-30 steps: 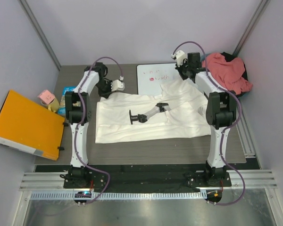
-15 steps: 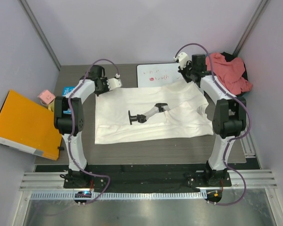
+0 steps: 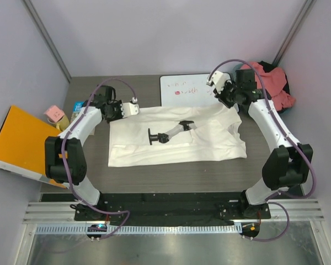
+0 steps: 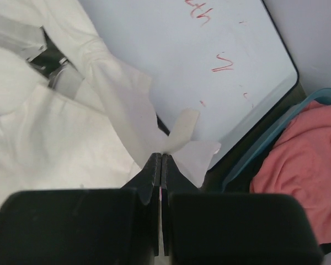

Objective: Fold and stack the t-shirts
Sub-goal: Fold the other side of the tshirt into a rectangle, then rotate the tshirt 90 degrees

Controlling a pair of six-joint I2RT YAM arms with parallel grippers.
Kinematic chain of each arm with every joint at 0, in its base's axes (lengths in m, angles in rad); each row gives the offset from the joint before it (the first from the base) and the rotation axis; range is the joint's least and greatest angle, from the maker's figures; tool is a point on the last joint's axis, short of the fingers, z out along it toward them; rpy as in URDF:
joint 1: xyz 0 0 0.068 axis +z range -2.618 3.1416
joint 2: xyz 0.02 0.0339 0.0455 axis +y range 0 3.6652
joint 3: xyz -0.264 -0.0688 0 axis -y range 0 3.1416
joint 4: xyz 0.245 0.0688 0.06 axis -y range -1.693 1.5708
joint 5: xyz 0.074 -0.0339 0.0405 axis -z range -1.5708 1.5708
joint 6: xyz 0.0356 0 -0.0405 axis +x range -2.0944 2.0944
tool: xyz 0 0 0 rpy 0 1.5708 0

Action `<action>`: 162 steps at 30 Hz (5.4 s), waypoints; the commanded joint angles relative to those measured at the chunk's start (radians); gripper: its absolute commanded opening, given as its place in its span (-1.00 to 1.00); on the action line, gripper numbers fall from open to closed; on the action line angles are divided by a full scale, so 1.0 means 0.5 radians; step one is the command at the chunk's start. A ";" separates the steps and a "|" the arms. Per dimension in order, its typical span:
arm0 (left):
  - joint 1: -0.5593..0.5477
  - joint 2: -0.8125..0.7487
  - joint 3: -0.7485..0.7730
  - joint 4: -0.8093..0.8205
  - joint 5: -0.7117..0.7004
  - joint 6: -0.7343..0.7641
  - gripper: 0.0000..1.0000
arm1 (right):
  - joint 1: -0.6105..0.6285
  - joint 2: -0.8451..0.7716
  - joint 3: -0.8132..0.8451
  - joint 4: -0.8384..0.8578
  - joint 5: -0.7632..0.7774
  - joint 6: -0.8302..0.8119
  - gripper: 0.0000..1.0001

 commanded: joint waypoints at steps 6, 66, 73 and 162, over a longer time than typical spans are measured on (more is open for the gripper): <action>-0.011 -0.157 -0.107 -0.630 0.145 0.359 -1.00 | 0.003 -0.286 -0.292 -1.030 -0.235 -0.688 -0.98; -0.137 0.502 0.405 -0.759 0.102 0.366 0.01 | -0.212 0.579 -0.001 -0.466 0.149 -0.654 0.22; -0.167 0.664 0.522 -0.833 0.062 0.378 0.36 | -0.215 0.800 0.155 -0.524 0.180 -0.759 0.26; -0.735 0.229 0.126 -1.171 0.203 0.188 0.49 | 0.564 1.515 1.226 0.890 0.428 0.250 -0.98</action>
